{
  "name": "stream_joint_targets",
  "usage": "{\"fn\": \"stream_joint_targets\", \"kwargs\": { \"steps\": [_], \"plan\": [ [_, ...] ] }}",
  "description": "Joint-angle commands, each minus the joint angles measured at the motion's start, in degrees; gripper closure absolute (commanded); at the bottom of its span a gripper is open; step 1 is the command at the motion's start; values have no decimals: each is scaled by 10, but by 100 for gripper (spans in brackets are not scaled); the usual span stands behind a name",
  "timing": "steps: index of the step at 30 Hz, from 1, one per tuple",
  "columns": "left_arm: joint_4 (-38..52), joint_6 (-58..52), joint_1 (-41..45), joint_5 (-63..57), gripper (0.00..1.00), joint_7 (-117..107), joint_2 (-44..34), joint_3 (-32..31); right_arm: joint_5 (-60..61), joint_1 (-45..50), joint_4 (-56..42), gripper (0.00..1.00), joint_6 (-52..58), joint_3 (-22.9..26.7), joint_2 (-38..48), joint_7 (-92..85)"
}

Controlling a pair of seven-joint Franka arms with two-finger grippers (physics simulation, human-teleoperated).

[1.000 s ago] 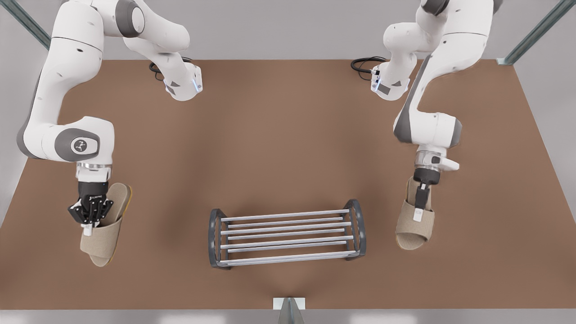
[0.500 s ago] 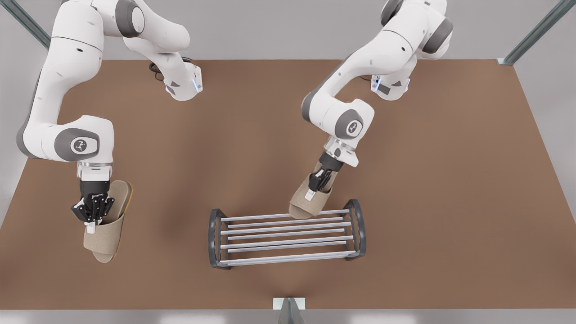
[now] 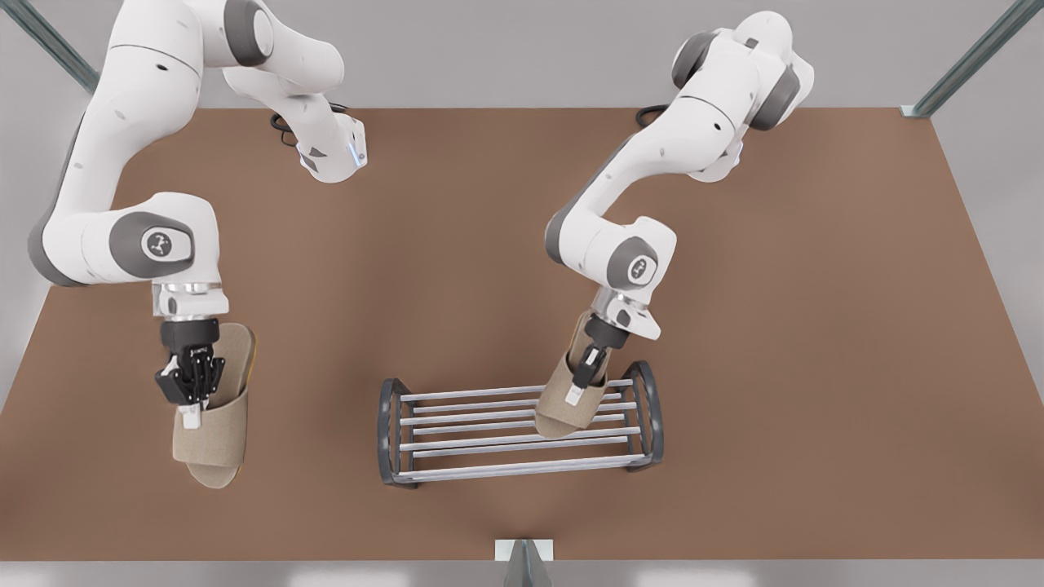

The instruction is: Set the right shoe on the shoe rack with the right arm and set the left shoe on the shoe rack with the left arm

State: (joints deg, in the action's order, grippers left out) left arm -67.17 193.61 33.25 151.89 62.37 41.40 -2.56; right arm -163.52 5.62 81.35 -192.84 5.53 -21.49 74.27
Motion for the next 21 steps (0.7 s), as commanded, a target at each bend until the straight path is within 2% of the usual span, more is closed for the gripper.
{"fn": "stream_joint_targets", "kwargs": {
  "steps": [1, 2, 3, 6, 7, 8, 9, 13, 14, 15, 16, 18, 19, 20, 21],
  "plan": [
    [3, -10, 0, -3, 72, -81, 2, 0, 0, 4, -2, 79, -21, -25, 5, -221],
    [3, -10, 0, -3, 56, -82, 2, 0, 0, 4, -1, 79, -17, -33, 10, -246],
    [3, -10, 0, -2, 45, -82, 2, 0, 0, 4, -2, 79, -17, -47, 14, -278],
    [23, -10, -1, -1, 45, -84, 9, -1, -1, 29, -1, 79, 0, -51, 24, -330],
    [22, -10, -1, -2, 42, -84, 9, -1, -1, 30, -1, 79, 1, -51, 25, -342],
    [16, -10, -1, -3, 27, -82, 9, -1, -1, 31, -2, 79, 2, -52, 26, -382],
    [-5, -10, -1, -4, 16, -79, 9, 0, -1, 43, -2, 79, 13, -50, 26, -391],
    [-17, -7, -6, -14, 12, -85, -3, -3, 21, 55, -11, 79, 57, -53, 26, -398],
    [-18, 8, -13, 21, 9, -106, -49, -4, 26, 57, -12, 79, 58, -61, 34, -398],
    [-20, 70, -12, 49, 8, -119, -116, -10, 53, 57, -12, 79, 58, -68, 41, -398],
    [-40, 71, -12, 82, 5, -125, -172, -3, 84, 57, -4, 79, 58, -69, 58, -396],
    [-44, 70, -13, 96, 0, -119, -236, -1, 127, 59, 29, 79, 60, -76, 91, -396],
    [-43, 63, -57, -72, 0, -74, -263, -38, 164, 70, 48, 79, 91, -76, 95, -396],
    [-56, 52, -120, -227, 0, -56, -269, -104, 174, 94, 62, 79, 121, -76, 95, -397],
    [-86, -31, -187, -292, 0, -54, -269, -150, 192, 100, 77, 79, 139, -76, 96, -397]
  ]
}}
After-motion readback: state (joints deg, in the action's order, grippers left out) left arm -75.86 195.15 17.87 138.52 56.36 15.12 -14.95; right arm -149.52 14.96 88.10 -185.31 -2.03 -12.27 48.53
